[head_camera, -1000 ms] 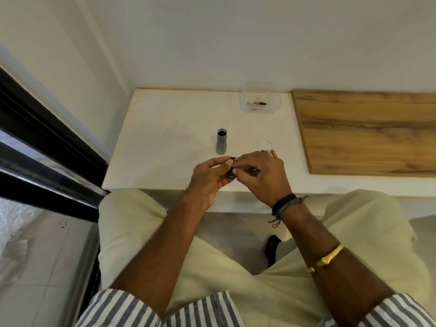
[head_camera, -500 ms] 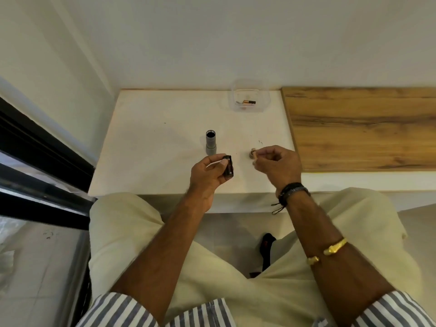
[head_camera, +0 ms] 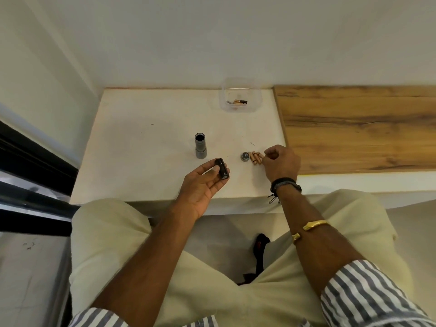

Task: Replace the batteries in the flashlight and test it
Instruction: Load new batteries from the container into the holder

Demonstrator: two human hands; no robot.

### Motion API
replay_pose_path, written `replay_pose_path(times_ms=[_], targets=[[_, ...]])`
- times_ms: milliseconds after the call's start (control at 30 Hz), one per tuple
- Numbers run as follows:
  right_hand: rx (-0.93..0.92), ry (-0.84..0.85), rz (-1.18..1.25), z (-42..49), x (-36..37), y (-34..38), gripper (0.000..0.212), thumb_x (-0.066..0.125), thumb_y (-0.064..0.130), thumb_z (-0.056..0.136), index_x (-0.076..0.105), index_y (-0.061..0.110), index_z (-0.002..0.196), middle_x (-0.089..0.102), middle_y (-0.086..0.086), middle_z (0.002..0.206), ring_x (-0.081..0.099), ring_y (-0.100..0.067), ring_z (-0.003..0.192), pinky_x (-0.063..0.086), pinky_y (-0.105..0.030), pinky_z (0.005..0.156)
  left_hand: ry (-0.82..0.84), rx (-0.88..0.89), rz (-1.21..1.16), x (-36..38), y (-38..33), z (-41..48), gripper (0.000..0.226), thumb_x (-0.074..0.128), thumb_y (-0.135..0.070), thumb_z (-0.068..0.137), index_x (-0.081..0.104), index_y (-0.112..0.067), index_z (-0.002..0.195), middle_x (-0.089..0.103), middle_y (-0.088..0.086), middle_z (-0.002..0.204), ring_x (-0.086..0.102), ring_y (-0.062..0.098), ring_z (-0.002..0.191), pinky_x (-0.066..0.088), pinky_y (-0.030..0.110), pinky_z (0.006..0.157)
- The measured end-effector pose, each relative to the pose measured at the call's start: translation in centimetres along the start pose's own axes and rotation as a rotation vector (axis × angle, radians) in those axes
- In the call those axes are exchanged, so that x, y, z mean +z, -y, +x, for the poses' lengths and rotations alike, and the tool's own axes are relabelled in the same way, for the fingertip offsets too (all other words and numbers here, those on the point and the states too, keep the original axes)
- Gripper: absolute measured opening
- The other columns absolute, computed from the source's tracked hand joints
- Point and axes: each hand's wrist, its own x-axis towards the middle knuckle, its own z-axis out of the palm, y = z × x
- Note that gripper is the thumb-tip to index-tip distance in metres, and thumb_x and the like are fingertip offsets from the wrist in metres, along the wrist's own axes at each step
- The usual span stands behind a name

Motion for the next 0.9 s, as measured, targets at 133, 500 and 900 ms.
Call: replay_pose_path(times_ms=[133,500,900], targets=[[0.009,0.024,-0.035,-0.2,0.4,-0.2,0.012,0.075,0.013,0.084,0.079,0.019,0.093,0.077,0.002,0.091,0.071,-0.015,0.086,0.058,-0.028,0.076,0.007,-0.007,-0.029,0.3,-0.1,0.4,0.033,0.059,0.002,0.093,0.058,0.003,0.127,0.068,0.023,0.116,0.069,0.032,0.104,0.057,0.039,0.09],[0.055,0.036,-0.041,0.9,0.8,0.0,0.015,0.074,0.012,0.082,0.078,0.02,0.094,0.076,0.004,0.088,0.067,-0.011,0.082,0.051,-0.022,0.071,0.01,-0.053,-0.11,1.0,-0.2,1.9,0.03,0.058,0.002,0.092,0.061,0.001,0.123,0.07,0.022,0.115,0.07,0.03,0.102,0.058,0.037,0.088],[-0.265,0.064,0.036,11.5,3.1,10.4,0.012,0.073,0.018,0.084,0.08,0.022,0.092,0.078,0.005,0.091,0.071,-0.011,0.087,0.059,-0.029,0.085,0.003,-0.086,-0.113,0.8,0.0,3.0,0.042,0.068,-0.006,0.08,0.064,-0.003,0.121,0.069,0.021,0.119,0.069,0.031,0.106,0.059,0.038,0.084]])
